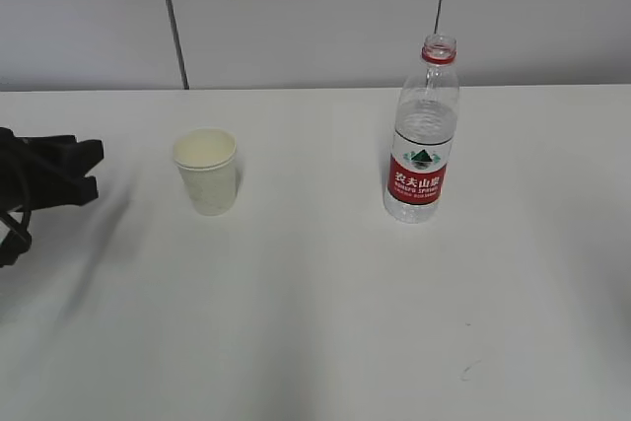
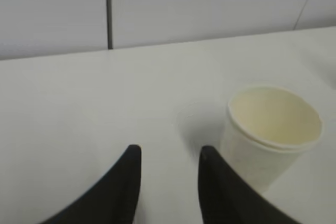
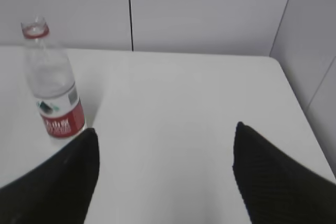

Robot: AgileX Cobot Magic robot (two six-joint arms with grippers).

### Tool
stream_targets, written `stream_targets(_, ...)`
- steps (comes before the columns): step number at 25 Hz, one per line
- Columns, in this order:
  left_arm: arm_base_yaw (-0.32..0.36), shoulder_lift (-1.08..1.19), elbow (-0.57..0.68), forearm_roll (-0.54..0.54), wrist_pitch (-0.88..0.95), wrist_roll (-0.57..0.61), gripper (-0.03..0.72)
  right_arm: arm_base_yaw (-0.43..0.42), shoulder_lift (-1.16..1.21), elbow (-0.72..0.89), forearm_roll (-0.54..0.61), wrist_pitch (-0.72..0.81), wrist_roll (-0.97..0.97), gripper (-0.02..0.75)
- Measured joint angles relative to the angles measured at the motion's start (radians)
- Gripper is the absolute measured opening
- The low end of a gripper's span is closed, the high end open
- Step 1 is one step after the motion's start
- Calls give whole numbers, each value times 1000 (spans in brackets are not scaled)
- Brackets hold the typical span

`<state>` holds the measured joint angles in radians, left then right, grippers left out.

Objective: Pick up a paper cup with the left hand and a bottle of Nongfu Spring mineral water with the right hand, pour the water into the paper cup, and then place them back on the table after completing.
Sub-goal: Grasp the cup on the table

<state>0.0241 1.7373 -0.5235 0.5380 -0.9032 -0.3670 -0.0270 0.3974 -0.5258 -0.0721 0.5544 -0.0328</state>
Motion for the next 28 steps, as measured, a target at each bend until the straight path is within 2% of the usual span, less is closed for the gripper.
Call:
stream_targets(4, 0, 56, 0, 65, -29, 0, 249, 0, 159, 0, 0, -281, 2, 587)
stream_targets(7, 0, 100, 0, 81, -72, -1, 293, 0, 272, 0, 0, -417, 9, 587)
stream_targets(15, 0, 223, -1, 153, -218, 3, 569, 0, 509, 0, 0, -712, 69, 587)
stream_targets(21, -2, 295, -12, 158, -233, 61, 599, 0, 630, 0, 0, -856, 91, 587)
stream_targets(25, -47, 313, -44, 147, -234, 99, 599, 0, 669, 0, 0, -919, 93, 587)
stream_targets(28, -96, 342, -82, 100, -240, 112, 599, 0, 678, 0, 0, -938, 105, 587)
